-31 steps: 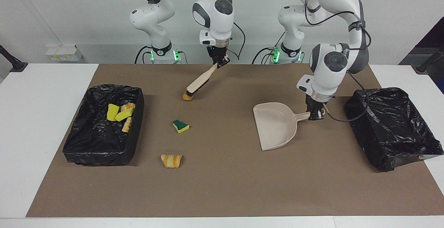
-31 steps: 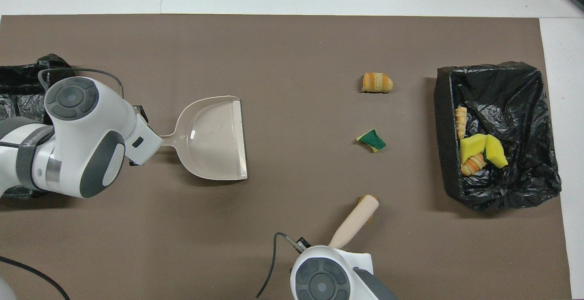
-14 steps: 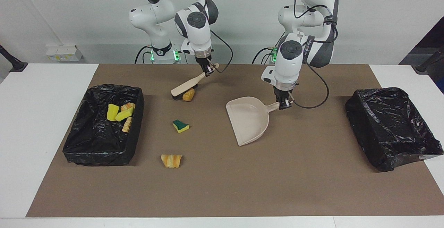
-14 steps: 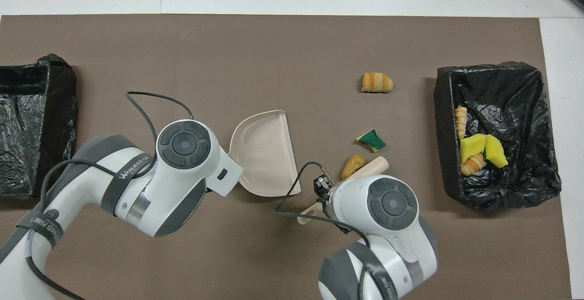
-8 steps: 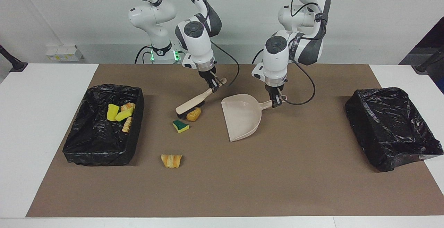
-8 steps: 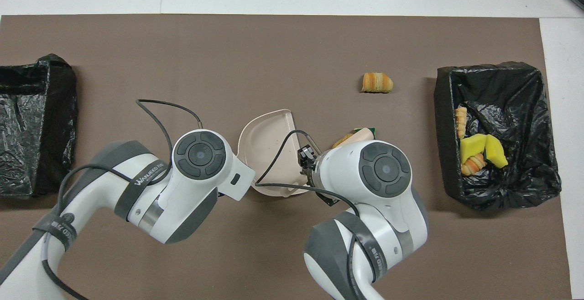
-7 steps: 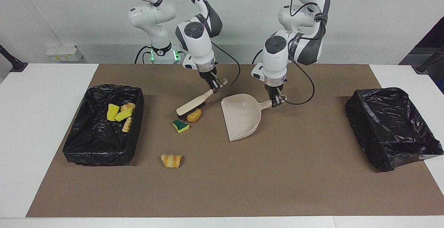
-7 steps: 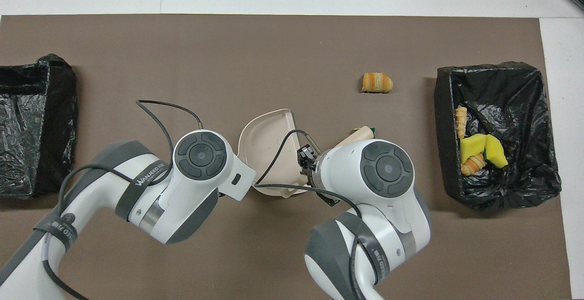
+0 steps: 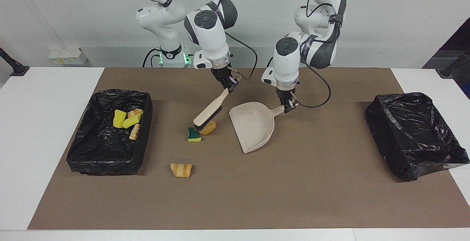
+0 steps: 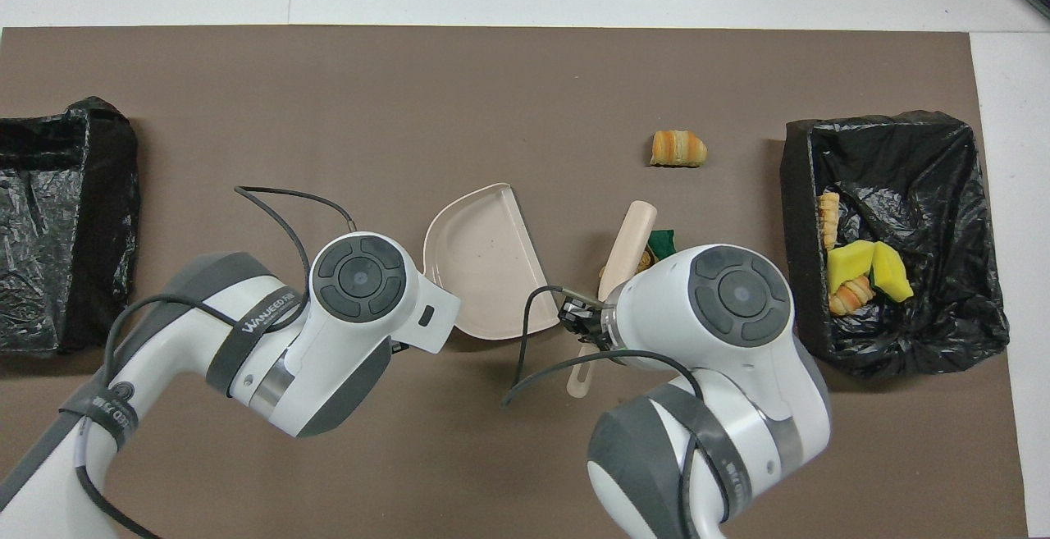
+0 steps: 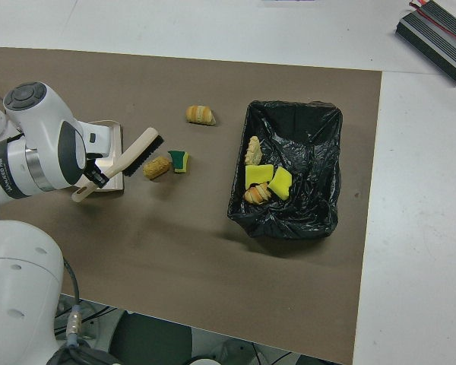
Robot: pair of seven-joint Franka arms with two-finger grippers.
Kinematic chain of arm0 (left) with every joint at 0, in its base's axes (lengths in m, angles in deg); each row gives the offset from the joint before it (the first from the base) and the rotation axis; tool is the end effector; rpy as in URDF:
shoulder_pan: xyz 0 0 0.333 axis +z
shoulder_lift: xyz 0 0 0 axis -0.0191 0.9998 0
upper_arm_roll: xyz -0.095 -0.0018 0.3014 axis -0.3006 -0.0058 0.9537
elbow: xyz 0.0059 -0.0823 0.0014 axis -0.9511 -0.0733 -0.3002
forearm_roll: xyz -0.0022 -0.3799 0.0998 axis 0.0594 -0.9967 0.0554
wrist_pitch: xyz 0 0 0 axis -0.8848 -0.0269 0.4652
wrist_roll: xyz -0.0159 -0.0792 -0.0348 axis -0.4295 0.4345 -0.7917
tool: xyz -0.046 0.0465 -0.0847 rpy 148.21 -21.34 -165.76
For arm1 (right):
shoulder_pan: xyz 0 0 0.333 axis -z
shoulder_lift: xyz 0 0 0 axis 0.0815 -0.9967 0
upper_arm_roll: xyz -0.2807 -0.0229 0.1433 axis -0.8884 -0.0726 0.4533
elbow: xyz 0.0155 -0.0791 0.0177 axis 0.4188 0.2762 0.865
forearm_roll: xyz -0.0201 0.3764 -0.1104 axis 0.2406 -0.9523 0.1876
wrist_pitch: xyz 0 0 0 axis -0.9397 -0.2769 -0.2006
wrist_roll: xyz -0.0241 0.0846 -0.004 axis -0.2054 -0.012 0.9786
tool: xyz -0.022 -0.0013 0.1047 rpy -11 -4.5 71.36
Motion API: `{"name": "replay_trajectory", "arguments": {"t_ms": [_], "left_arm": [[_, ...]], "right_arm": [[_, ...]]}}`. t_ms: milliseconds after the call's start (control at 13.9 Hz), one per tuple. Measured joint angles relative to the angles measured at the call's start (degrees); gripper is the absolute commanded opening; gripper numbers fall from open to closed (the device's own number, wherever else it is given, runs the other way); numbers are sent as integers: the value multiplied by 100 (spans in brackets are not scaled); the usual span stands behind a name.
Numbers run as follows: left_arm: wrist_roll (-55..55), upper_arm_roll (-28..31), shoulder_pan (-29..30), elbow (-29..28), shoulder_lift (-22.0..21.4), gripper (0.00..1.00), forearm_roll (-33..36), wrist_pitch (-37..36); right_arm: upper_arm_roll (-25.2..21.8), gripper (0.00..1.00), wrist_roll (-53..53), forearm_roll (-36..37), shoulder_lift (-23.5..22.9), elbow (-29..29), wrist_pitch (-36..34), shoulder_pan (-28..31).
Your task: Sweep and dump trash in bin
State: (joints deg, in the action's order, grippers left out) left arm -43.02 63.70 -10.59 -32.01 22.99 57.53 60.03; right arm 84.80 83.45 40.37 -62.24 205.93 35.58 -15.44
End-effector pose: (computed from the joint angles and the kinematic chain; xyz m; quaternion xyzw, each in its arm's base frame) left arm 0.4717 -0.2867 0.3760 -0.8004 0.5938 0.0420 0.0711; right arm 0.4691 0.2693 0.4307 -0.9758 0.2060 0.0544 0.0495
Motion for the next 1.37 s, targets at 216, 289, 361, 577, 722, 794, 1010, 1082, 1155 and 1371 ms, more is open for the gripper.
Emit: {"name": "replay_trajectory", "arguments": {"t_ms": [216, 289, 361, 577, 722, 794, 1010, 1082, 1155, 1371], "left_arm": [[-60, -1, 0, 0, 9, 0, 0, 22], [-70, -1, 0, 0, 11, 0, 0, 27], [-75, 0, 0, 1, 13, 0, 0, 32], [-96, 2, 0, 8, 16, 0, 0, 63], [-185, 4, 0, 8, 19, 0, 0, 67], [-253, 4, 0, 8, 22, 0, 0, 68], [-314, 3, 0, 8, 29, 0, 0, 75], [-315, 4, 0, 8, 35, 0, 0, 88], [-312, 4, 1, 15, 56, 0, 0, 115], [-287, 0, 1, 164, 199, 0, 3, 134]], "right_arm": [[-18, 0, -947, 527, 51, 245, -6, 424], [-21, 0, -1116, 709, 113, 381, -8, 516], [-20, 0, -1198, 848, 187, 516, -8, 564], [-19, 0, -1812, 980, 502, 1006, -8, 739], [-18, 0, -2313, 984, 692, 1274, -7, 854], [-18, 0, -2533, 984, 751, 1352, -7, 874], [-2, 0, -2800, 985, 728, 1452, -5, 874], [0, 0, -2857, 984, 681, 1450, -3, 874], [-1, 0, -2875, 984, 632, 1433, -2, 876], [-4, 0, -2878, 984, 544, 1332, -3, 942]]}}
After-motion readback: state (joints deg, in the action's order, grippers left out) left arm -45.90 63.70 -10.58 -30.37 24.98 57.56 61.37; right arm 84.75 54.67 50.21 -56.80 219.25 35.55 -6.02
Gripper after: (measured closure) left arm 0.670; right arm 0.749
